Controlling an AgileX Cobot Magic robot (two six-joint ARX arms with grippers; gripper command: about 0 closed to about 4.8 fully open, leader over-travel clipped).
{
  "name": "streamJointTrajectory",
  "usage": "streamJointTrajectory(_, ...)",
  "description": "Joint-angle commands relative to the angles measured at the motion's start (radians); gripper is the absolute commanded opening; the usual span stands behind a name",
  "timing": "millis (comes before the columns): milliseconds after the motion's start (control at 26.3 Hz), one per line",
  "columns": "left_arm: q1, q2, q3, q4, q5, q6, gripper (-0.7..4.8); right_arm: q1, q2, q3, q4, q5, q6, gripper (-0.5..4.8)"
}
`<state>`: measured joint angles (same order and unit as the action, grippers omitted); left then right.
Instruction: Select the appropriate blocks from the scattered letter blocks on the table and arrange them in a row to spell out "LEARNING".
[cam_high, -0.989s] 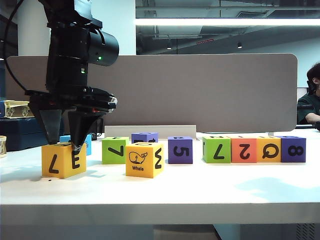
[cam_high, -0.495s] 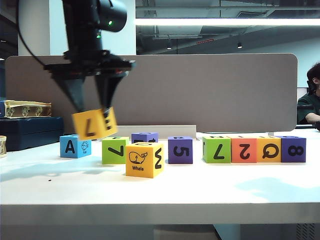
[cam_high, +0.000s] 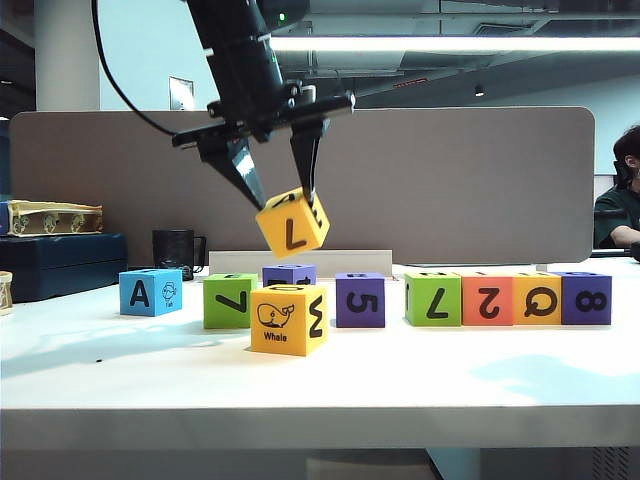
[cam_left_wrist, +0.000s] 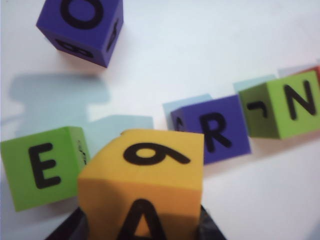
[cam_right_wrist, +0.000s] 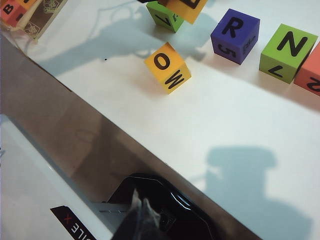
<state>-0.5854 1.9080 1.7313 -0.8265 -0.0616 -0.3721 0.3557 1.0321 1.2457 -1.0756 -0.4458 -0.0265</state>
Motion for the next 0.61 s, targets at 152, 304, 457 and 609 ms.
streamJointTrajectory(152, 0.000, 0.048, 0.002, 0.066, -0.028, -0.046, 2.41, 0.001, -0.003, 0.003, -0.015, -0.002, 0.000, -0.01)
streamJointTrajectory(304, -0.002, 0.070, 0.002, 0.076, -0.027, -0.051, 2.40, 0.001, -0.003, 0.003, -0.021, -0.002, 0.000, -0.01)
streamJointTrajectory(457, -0.004, 0.089, 0.002, 0.072, -0.028, -0.051, 2.40, 0.001, -0.003, 0.003, -0.020, -0.002, 0.000, -0.01)
streamJointTrajectory(609, -0.006, 0.113, 0.002, 0.062, -0.028, -0.051, 2.41, 0.001, -0.003, 0.003, -0.021, -0.001, 0.000, -0.01)
